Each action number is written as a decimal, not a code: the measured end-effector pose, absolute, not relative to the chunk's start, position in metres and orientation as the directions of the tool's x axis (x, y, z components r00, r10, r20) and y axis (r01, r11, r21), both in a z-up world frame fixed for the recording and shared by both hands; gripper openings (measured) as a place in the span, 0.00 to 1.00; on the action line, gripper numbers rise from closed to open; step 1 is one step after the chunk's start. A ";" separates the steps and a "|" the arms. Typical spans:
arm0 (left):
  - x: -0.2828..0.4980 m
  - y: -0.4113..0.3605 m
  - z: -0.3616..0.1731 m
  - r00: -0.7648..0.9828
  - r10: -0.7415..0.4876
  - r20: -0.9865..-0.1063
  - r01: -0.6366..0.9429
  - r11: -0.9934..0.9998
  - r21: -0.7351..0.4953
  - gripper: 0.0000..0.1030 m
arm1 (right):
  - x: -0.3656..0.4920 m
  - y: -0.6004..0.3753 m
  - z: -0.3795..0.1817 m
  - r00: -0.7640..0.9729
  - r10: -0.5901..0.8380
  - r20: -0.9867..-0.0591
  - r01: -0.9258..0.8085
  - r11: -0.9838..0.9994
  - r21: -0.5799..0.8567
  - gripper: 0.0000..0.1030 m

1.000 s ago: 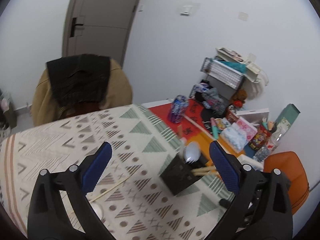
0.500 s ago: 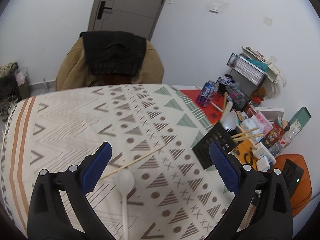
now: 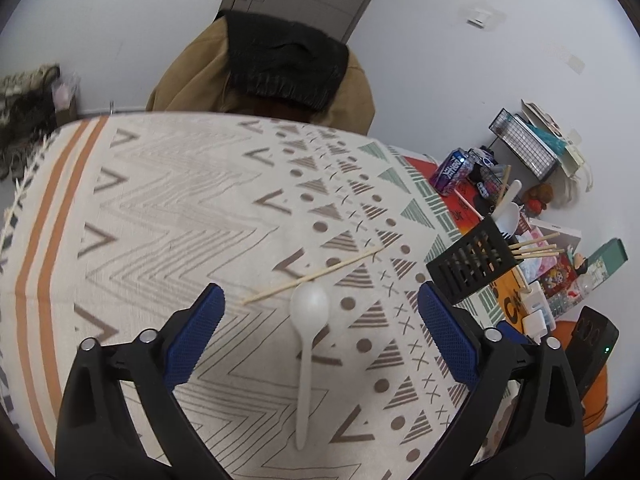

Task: Organize utensils
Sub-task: 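Move the open left tool down around the last white spoon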

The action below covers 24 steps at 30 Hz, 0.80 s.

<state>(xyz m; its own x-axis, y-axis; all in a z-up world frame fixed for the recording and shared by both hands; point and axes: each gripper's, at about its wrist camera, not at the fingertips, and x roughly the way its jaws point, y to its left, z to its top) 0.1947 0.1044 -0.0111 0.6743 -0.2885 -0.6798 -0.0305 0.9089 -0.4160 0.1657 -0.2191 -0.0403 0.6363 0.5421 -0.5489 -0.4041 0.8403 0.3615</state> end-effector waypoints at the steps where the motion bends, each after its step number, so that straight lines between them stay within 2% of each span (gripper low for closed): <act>1: 0.196 0.107 -0.015 0.662 -0.298 -0.688 -0.036 0.904 -0.425 0.84 | 0.165 -0.216 -0.041 0.632 0.545 -0.551 -0.410 0.838 0.360 0.92; 5: 0.202 0.114 -0.029 0.628 -0.313 -0.712 -0.055 0.895 -0.442 0.71 | 0.167 -0.205 -0.044 0.614 0.556 -0.560 -0.425 0.831 0.359 0.90; 10: 0.213 0.114 -0.044 0.586 -0.338 -0.737 -0.055 0.890 -0.453 0.62 | 0.170 -0.194 -0.049 0.594 0.559 -0.579 -0.433 0.829 0.355 0.88; 14: 0.225 0.098 -0.052 0.530 -0.351 -0.772 -0.014 0.907 -0.422 0.62 | 0.172 -0.189 -0.053 0.589 0.550 -0.592 -0.432 0.833 0.345 0.88; 24: 0.259 0.056 -0.070 0.392 -0.283 -0.875 0.068 0.958 -0.279 0.63 | 0.172 -0.198 -0.063 0.583 0.524 -0.621 -0.408 0.850 0.334 0.88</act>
<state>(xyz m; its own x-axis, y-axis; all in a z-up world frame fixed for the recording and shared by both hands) 0.2595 0.0563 -0.0695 0.3924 -0.2826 -0.8753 0.0683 0.9580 -0.2787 0.1722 -0.1982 -0.0634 0.5826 0.5241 -0.6213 -0.4081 0.8496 0.3340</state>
